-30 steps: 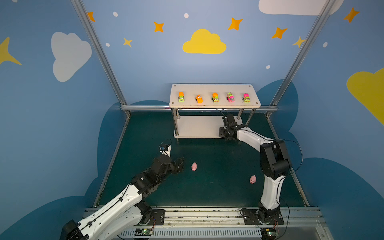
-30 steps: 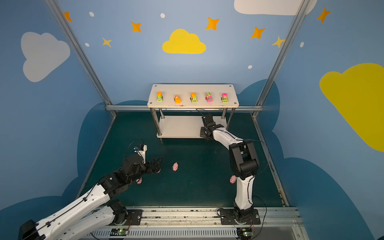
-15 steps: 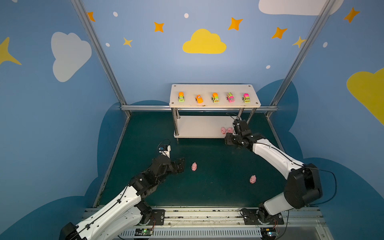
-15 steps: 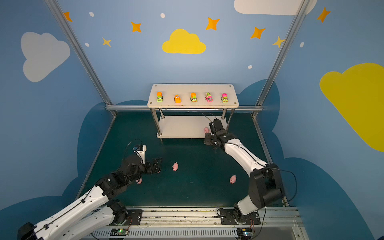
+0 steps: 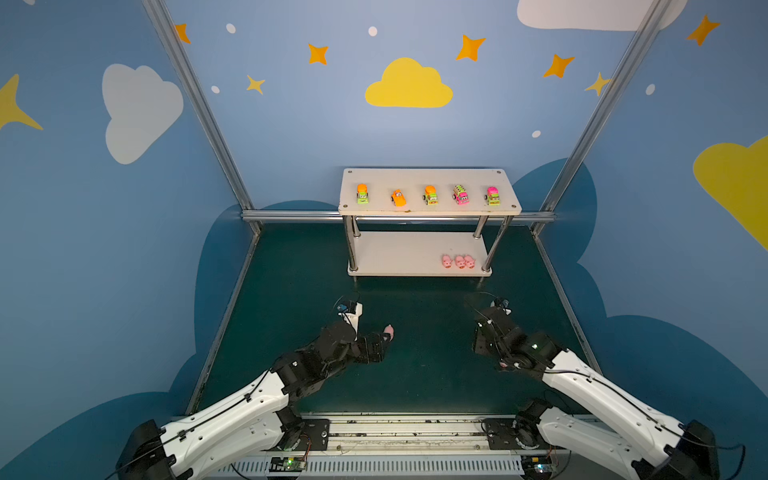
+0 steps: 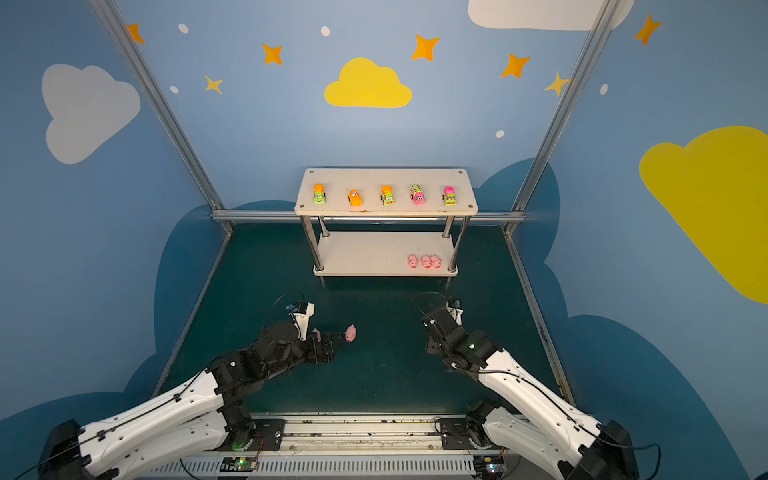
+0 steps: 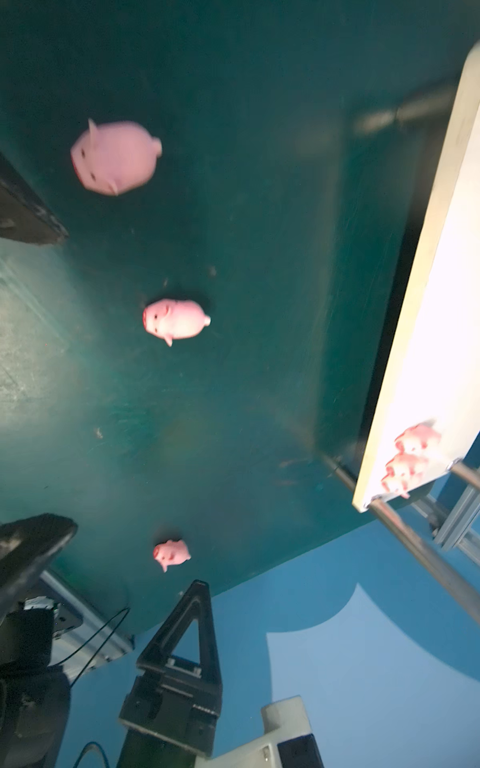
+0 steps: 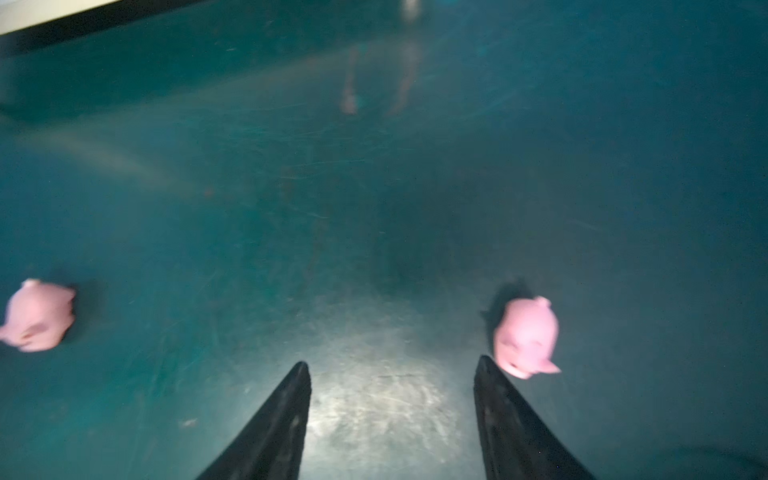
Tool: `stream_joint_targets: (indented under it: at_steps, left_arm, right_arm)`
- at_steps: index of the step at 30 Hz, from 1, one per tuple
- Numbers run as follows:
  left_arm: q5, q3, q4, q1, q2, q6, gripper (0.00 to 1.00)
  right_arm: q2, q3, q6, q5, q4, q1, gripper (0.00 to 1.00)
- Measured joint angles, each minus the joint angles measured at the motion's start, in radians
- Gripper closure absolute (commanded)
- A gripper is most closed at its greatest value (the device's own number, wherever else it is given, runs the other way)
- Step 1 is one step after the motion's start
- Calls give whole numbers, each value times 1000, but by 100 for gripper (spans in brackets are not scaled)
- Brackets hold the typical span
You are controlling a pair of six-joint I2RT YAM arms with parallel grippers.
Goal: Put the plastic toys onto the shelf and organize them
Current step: 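Withdraw the right gripper back over the remaining table pigs, then lower the right gripper onto a pink pig and close on it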
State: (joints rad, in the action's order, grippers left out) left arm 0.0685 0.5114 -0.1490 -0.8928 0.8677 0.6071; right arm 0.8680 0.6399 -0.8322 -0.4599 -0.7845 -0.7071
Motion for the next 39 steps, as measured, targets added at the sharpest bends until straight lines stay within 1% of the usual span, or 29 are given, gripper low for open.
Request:
stream_joint_targets:
  at_steps: [4,11,16,24,27,35,39]
  left_arm:
    - [-1,0,44,-25,53,-5,0]
    - [-3,0,85,-27,101,-38,0]
    - [-4,1,87,-27,123,-62,0]
    - [-3,1,84,-27,133,-79,0]
    - [2,1,82,-27,133,-79,0]
    - [15,1,80,-26,133,-79,0]
    - [16,1,79,-26,133,-80,0]
  right_arm:
    - [-36,-65,-70,-39,-39,13,31]
    - [-29,-136,-134,-18,-23,101,30]
    - [-24,-168,-139,20,18,156,31]
    - [-13,-231,-136,66,88,196,37]
    - [15,-236,-132,80,117,208,38]
    - [134,-236,-130,93,169,242,39]
    - [146,-236,-131,100,171,255,39]
